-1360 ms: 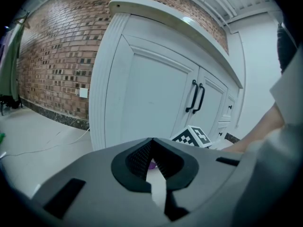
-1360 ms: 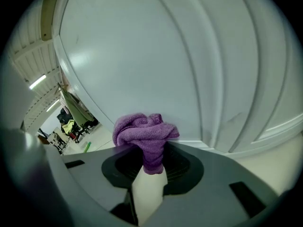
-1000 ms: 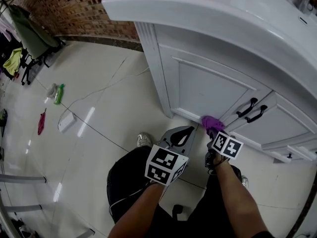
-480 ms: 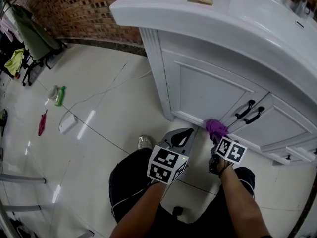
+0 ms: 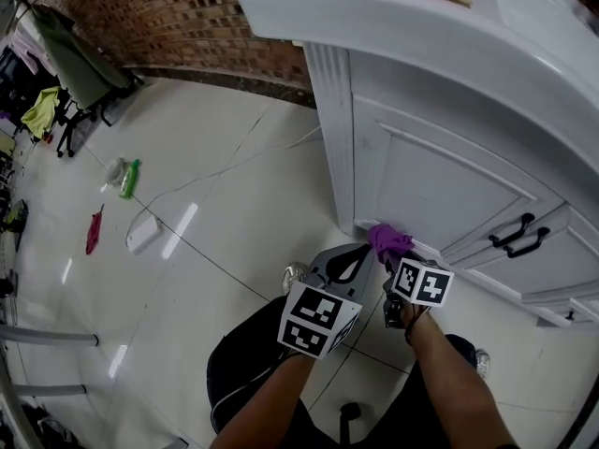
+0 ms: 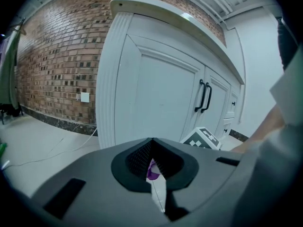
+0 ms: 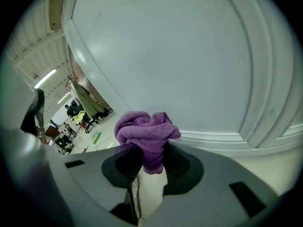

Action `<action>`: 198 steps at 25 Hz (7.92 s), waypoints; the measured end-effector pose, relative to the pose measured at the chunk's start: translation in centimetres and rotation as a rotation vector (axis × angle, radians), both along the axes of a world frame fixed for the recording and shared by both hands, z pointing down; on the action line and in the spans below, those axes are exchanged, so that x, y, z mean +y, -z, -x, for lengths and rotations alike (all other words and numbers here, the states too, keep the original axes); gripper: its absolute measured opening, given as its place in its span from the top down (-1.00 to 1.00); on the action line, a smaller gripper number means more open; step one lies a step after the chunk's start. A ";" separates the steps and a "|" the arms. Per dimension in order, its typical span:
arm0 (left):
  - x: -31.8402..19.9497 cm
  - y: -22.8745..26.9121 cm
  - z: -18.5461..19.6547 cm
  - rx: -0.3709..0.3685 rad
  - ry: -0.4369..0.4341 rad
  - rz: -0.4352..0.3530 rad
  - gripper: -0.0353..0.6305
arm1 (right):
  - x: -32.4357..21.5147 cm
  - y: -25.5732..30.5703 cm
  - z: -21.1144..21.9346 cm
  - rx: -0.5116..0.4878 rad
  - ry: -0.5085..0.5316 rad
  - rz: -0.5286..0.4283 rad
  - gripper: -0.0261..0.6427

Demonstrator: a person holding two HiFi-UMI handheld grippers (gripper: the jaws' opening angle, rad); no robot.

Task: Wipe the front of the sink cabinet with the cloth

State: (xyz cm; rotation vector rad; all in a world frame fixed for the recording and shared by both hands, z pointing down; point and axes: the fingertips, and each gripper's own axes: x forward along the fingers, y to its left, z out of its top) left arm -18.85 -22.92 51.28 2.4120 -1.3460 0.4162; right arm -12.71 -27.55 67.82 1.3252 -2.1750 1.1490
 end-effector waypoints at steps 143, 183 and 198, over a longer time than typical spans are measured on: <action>8.6 15.3 -24.5 0.075 -0.197 -0.209 0.88 | 4.7 31.1 -22.3 0.018 0.020 -0.395 0.58; 11.3 13.0 -34.9 0.038 -0.391 -0.182 0.88 | 11.0 29.1 -41.5 0.100 -0.249 -0.424 0.58; 11.0 12.2 -26.2 -0.021 -0.288 -0.166 0.88 | 5.6 25.2 -25.6 0.053 -0.027 -0.339 0.58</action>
